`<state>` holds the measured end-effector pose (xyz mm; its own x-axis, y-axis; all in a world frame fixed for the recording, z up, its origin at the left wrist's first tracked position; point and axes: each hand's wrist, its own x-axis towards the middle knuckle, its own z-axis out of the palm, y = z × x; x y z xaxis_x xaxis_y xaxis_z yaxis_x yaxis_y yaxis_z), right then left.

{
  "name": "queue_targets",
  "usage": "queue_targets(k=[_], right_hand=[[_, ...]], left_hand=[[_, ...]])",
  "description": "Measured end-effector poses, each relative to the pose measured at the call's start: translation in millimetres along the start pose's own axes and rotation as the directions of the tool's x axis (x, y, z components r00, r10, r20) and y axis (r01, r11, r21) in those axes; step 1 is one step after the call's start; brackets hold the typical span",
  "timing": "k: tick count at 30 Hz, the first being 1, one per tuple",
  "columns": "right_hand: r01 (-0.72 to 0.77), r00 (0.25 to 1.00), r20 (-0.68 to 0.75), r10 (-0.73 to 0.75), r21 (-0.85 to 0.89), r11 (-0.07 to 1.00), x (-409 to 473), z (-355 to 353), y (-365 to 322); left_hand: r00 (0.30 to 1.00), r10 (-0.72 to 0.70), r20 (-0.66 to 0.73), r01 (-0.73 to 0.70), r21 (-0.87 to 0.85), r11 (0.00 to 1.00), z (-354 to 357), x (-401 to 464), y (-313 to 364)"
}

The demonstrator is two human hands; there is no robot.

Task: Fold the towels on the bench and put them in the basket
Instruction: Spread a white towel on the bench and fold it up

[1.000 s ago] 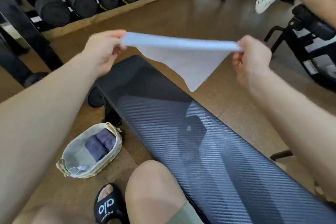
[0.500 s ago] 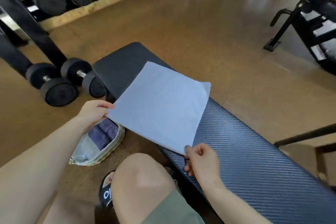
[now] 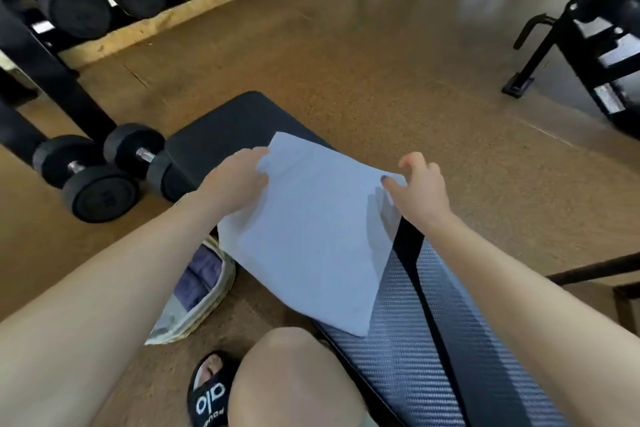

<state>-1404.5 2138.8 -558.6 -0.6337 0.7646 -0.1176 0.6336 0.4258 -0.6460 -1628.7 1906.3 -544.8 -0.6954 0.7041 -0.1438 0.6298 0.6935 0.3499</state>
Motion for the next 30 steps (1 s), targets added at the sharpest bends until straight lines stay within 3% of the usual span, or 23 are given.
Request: queue_targets(k=[3,7,10,13,17,20,30], right_hand=[[-0.099,0.99,0.105,0.097,0.009,0.995,26.2,9.0,3.1],[-0.234,0.968,0.141,0.209,0.198,0.952,39.4,12.5,15.7],[-0.334,0.928,0.276,0.252,0.312,0.889,46.7,6.4,21.4],[-0.387,0.891,0.386,0.239,0.371,0.844,54.0,3.1,28.3],[-0.413,0.893,0.366,0.262,0.436,0.8,57.0,4.1,34.6],[-0.357,0.928,0.267,0.258,0.456,0.815,55.5,6.2,35.5],[-0.01,0.998,0.061,-0.009,0.317,0.948,30.4,-35.8,13.9]], left_hand=[[0.998,0.053,0.016,-0.054,0.102,0.993,3.0,34.2,18.1],[0.991,0.116,0.069,-0.13,0.27,0.954,2.2,73.9,24.5],[0.979,0.168,0.117,-0.2,0.375,0.905,3.1,92.1,20.8],[0.976,0.198,0.093,-0.218,0.361,0.907,2.2,99.9,22.8],[0.971,0.226,0.08,-0.239,0.389,0.889,-1.1,110.6,23.1],[0.97,0.231,0.081,-0.243,0.41,0.879,-6.0,112.2,22.4],[0.935,0.346,-0.077,-0.272,0.473,0.838,-58.7,59.8,20.3]])
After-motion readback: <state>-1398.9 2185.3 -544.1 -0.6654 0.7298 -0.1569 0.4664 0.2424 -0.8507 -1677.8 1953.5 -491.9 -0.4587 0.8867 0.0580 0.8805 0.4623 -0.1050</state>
